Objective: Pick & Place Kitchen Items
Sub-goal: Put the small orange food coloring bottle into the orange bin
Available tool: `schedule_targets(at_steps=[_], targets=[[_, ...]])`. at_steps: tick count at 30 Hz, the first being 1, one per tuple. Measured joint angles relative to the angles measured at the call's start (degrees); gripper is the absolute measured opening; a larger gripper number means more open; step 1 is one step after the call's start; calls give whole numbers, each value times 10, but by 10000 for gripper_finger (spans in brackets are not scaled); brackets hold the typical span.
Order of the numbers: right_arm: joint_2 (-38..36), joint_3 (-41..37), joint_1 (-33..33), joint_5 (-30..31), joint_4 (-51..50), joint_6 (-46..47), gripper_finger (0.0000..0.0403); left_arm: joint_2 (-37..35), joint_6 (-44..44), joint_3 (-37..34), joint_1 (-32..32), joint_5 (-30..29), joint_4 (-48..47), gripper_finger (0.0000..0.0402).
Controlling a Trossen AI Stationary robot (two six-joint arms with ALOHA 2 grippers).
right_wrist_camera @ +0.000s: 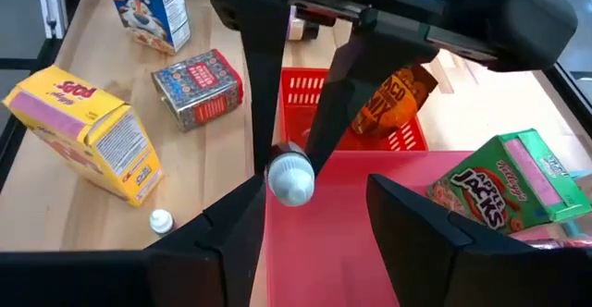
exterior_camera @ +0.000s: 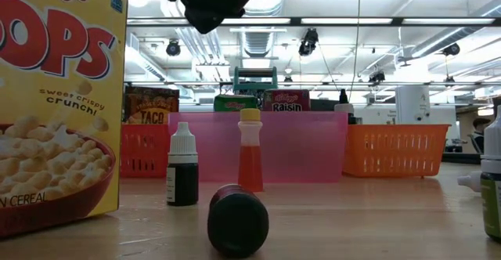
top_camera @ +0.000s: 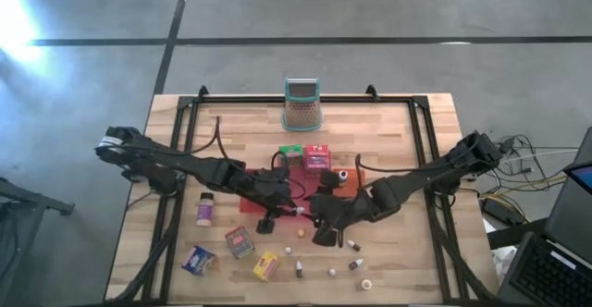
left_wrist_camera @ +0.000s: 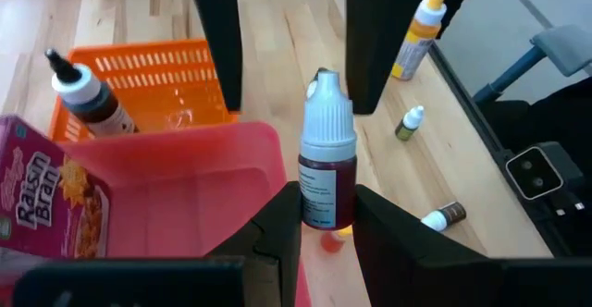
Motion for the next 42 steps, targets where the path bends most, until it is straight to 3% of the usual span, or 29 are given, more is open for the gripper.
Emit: schedule_targets(at_steps=[27, 35, 42], targets=[[0, 0, -7, -8, 6, 0, 60, 0, 12, 2, 1, -3, 9, 90], [0, 0, -11, -8, 6, 0, 58, 0, 14, 2, 1, -4, 9, 91], [0, 0, -12, -4, 6, 0, 58, 0, 28, 2, 0, -11, 11, 144]])
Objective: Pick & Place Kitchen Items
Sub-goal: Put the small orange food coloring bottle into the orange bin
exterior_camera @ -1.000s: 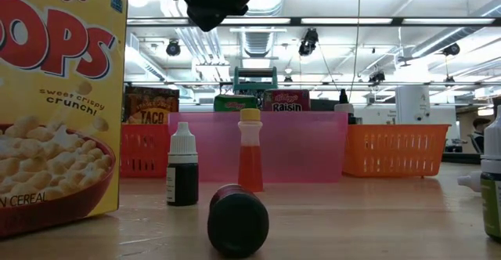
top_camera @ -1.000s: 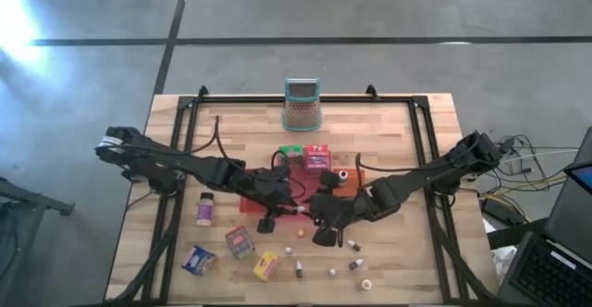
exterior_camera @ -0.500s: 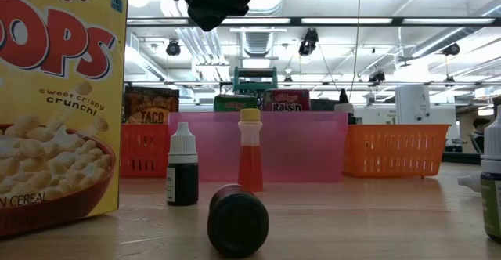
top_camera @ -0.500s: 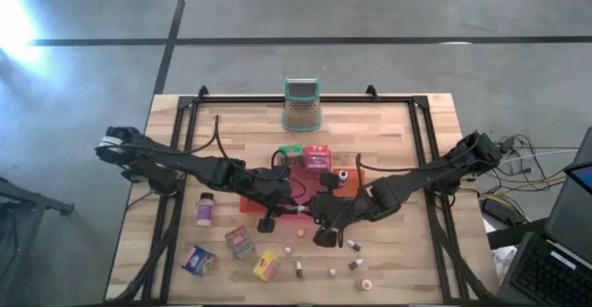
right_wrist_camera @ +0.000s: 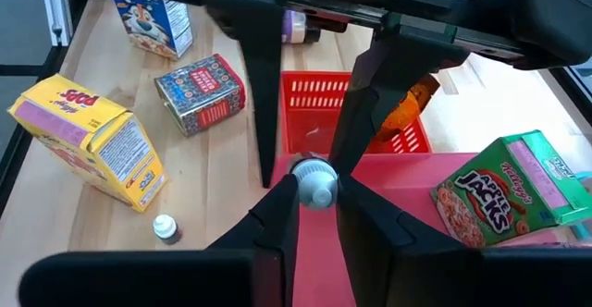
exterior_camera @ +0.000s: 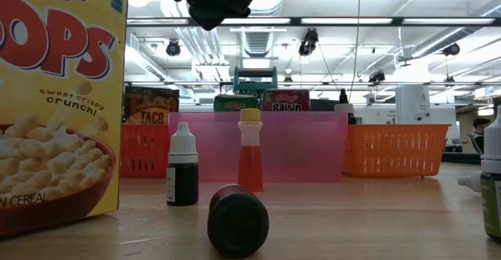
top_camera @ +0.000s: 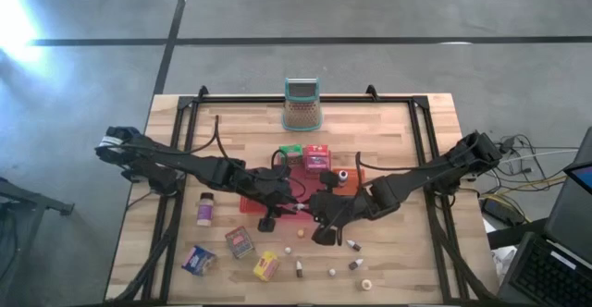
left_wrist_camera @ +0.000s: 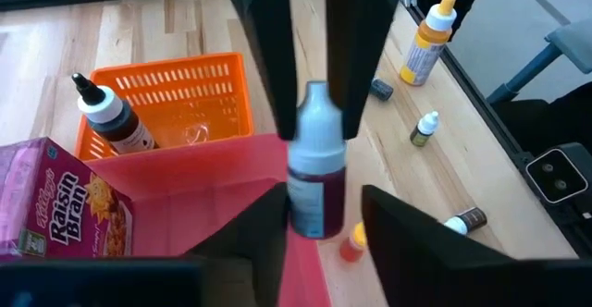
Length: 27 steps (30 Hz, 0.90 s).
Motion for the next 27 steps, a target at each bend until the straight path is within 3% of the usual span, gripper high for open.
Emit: schedule_targets(at_steps=[6, 12, 19, 27], targets=[[-5, 0, -1, 3, -47, 10, 51, -22, 4, -3, 2, -34, -35, 201], [-30, -1, 0, 4, -180, 92, 59, -75, -9, -45, 3, -98, -11, 206], [-67, -26, -1, 3, -334, 218, 50, -134, -17, -145, 3, -116, 152, 206], [-129, -85, -33, -34, -369, 275, 53, -166, -17, -232, 3, -117, 299, 207]])
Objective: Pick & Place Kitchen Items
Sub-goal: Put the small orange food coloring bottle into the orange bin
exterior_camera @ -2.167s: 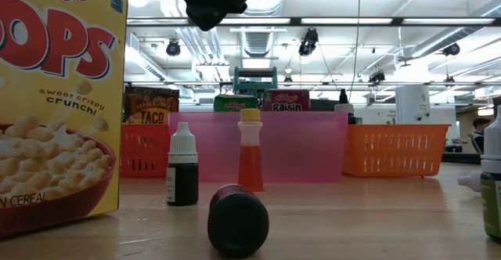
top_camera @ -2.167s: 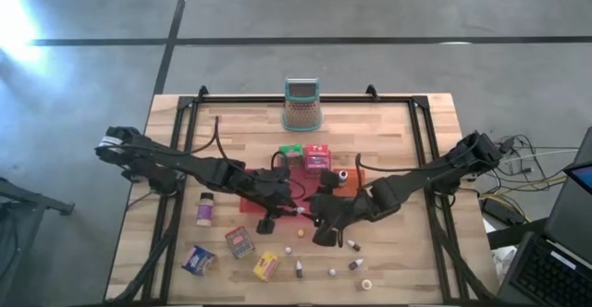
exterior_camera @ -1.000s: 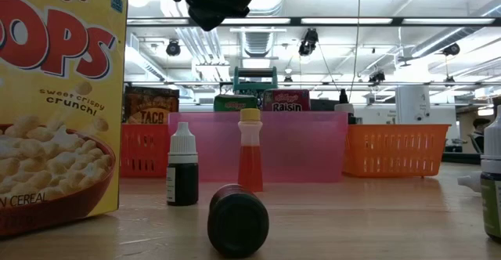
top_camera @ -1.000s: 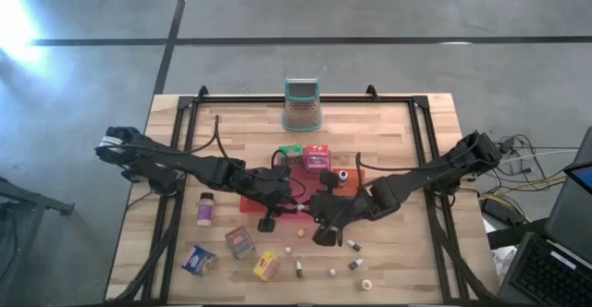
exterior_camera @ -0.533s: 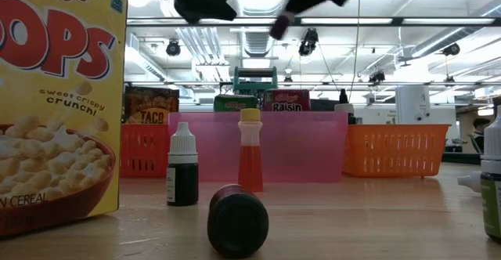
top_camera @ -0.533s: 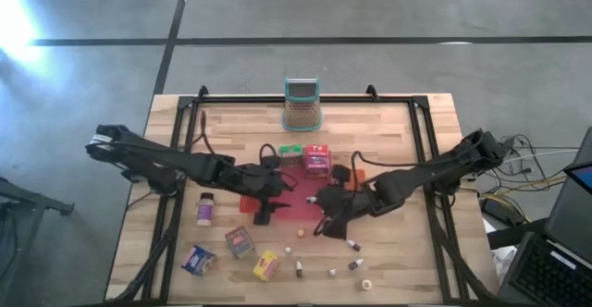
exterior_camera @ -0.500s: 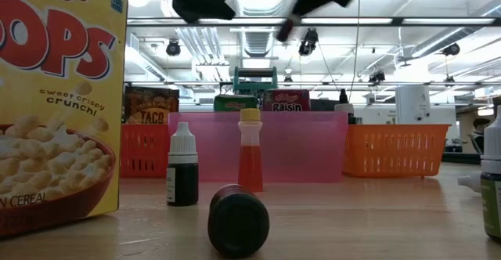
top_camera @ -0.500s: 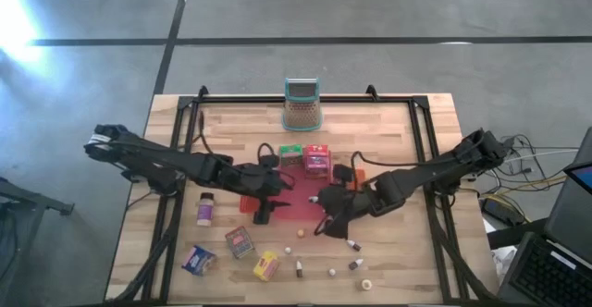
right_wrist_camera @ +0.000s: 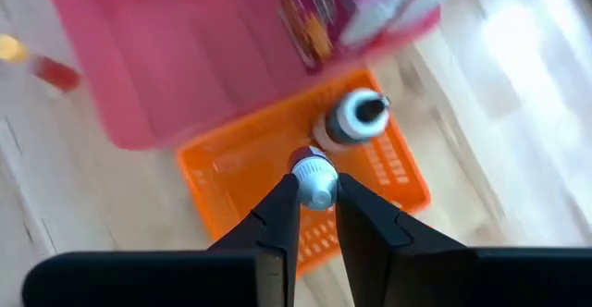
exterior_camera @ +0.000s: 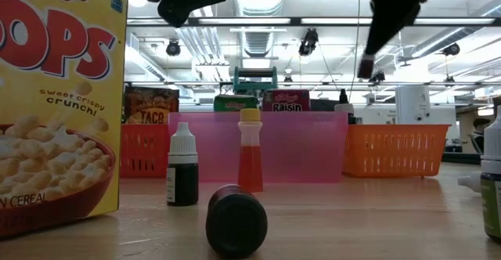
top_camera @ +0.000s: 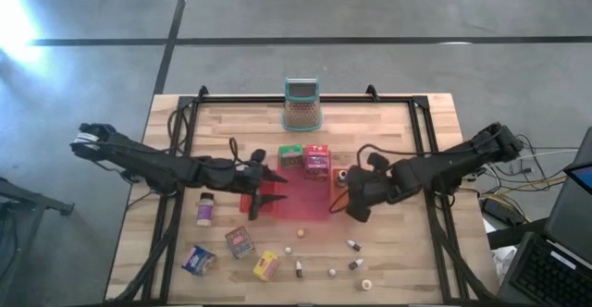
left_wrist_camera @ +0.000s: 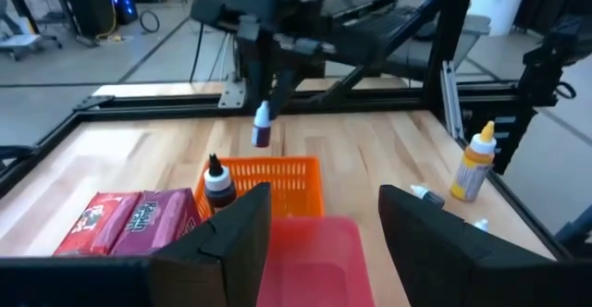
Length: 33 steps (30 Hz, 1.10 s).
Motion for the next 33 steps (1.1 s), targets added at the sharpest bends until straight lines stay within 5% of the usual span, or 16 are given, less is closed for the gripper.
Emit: schedule_targets(at_steps=[15, 33], targets=[[-90, -174, -104, -78, 122, -28, 53, -18, 0, -17, 0, 1, 15, 204], [-44, -217, -150, -131, 219, -76, 51, -19, 1, -17, 0, 1, 15, 204]])
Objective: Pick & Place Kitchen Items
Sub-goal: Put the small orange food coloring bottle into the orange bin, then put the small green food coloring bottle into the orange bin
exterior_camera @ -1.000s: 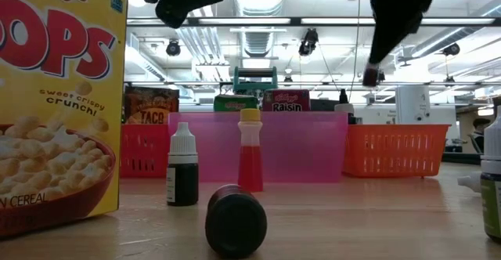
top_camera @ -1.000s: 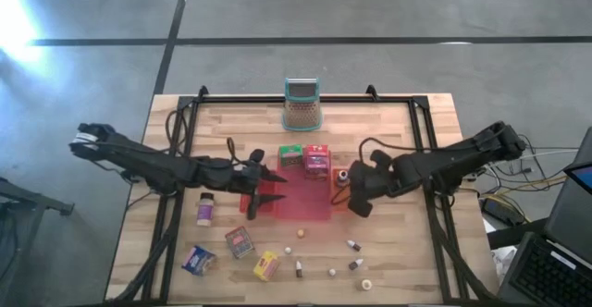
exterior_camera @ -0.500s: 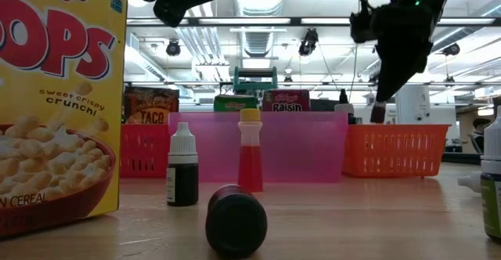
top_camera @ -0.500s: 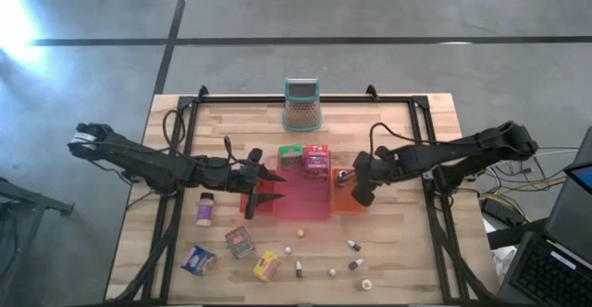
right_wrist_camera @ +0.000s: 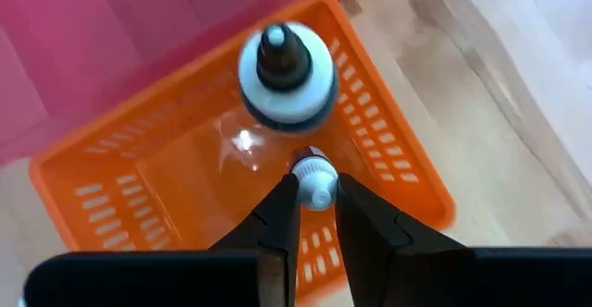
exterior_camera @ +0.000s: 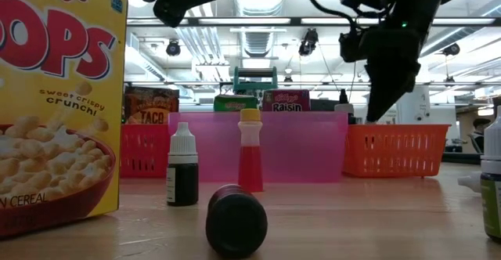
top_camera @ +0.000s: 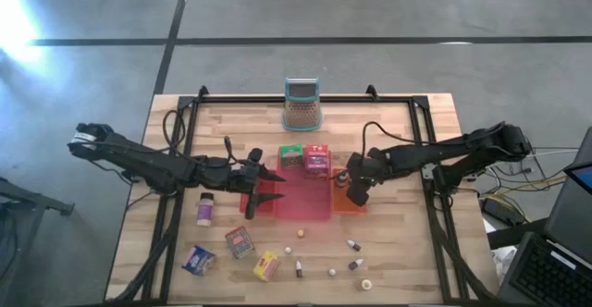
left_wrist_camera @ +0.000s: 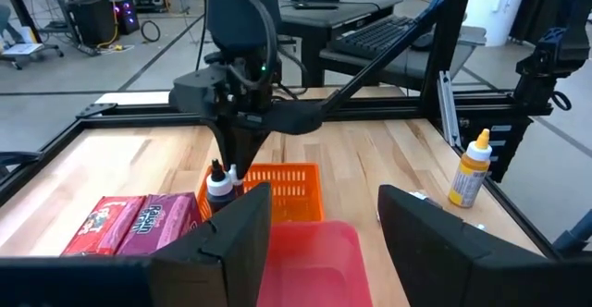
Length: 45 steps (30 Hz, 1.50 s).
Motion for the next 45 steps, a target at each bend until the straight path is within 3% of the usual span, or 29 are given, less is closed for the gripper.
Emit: schedule_targets(at_steps=[17, 26, 45], targets=[[79, -3, -28, -17, 34, -34, 52, 0, 0, 0, 0, 0, 0, 204], [83, -2, -39, -15, 45, -45, 60, 0, 0, 0, 0, 0, 0, 204], [62, 3, -35, -16, 13, -49, 146, 0, 0, 0, 0, 0, 0, 204]])
